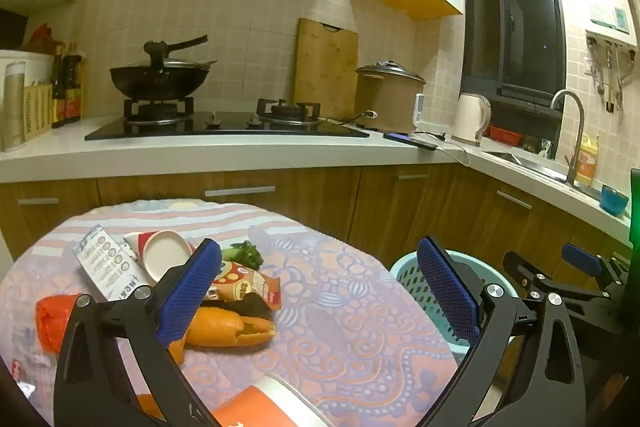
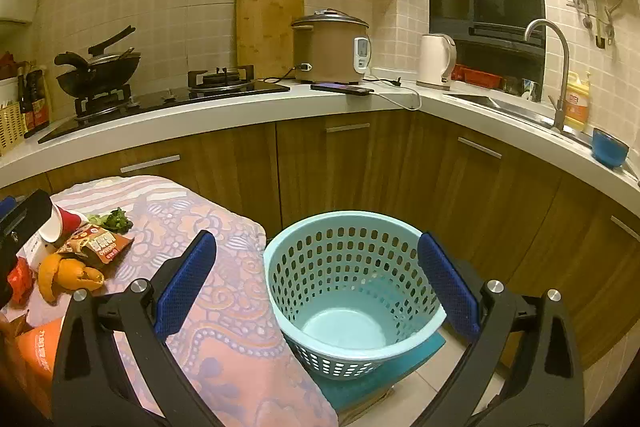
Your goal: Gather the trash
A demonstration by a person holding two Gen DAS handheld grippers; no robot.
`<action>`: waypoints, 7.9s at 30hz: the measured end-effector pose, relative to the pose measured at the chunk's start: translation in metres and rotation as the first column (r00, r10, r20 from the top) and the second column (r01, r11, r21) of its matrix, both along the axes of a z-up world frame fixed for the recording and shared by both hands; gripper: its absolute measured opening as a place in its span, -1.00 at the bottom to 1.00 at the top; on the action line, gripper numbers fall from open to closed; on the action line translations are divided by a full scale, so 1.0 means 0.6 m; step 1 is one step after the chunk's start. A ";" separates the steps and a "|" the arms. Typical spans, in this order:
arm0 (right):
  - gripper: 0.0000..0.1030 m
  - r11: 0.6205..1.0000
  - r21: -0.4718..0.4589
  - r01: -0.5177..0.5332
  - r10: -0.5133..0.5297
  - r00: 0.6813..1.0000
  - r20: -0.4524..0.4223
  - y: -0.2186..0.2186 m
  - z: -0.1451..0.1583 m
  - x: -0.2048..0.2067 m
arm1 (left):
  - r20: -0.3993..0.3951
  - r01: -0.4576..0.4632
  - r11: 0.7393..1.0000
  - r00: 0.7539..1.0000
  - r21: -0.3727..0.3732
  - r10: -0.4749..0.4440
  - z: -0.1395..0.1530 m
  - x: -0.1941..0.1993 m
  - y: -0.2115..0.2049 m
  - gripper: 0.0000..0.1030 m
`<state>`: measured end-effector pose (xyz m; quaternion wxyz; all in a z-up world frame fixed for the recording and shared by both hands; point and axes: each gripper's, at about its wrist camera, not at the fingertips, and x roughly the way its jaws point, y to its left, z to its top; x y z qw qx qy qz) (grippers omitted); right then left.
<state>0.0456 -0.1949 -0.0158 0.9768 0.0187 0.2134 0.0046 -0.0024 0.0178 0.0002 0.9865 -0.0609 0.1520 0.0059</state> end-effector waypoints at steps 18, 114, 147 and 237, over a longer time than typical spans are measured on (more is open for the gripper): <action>0.81 1.000 0.002 -0.012 0.012 1.000 -0.001 0.006 0.008 0.001 | 0.005 -0.025 1.000 1.000 -0.013 0.025 -0.002 -0.001 0.009 0.85; 0.55 0.970 0.099 -0.223 0.233 0.967 -0.102 0.059 -0.023 -0.055 | -0.475 0.185 0.978 0.855 -0.092 -0.206 -0.149 -0.094 0.014 0.22; 0.55 0.682 0.067 -0.728 0.697 0.620 -0.360 0.437 -0.102 -0.222 | -0.226 -0.369 0.909 0.918 -0.192 0.325 -0.037 -0.283 0.305 0.20; 0.13 0.970 0.192 -0.152 0.214 0.908 -0.360 -0.094 -0.120 0.141 | -0.275 0.179 0.963 0.933 -0.200 -0.230 -0.045 0.151 -0.121 0.43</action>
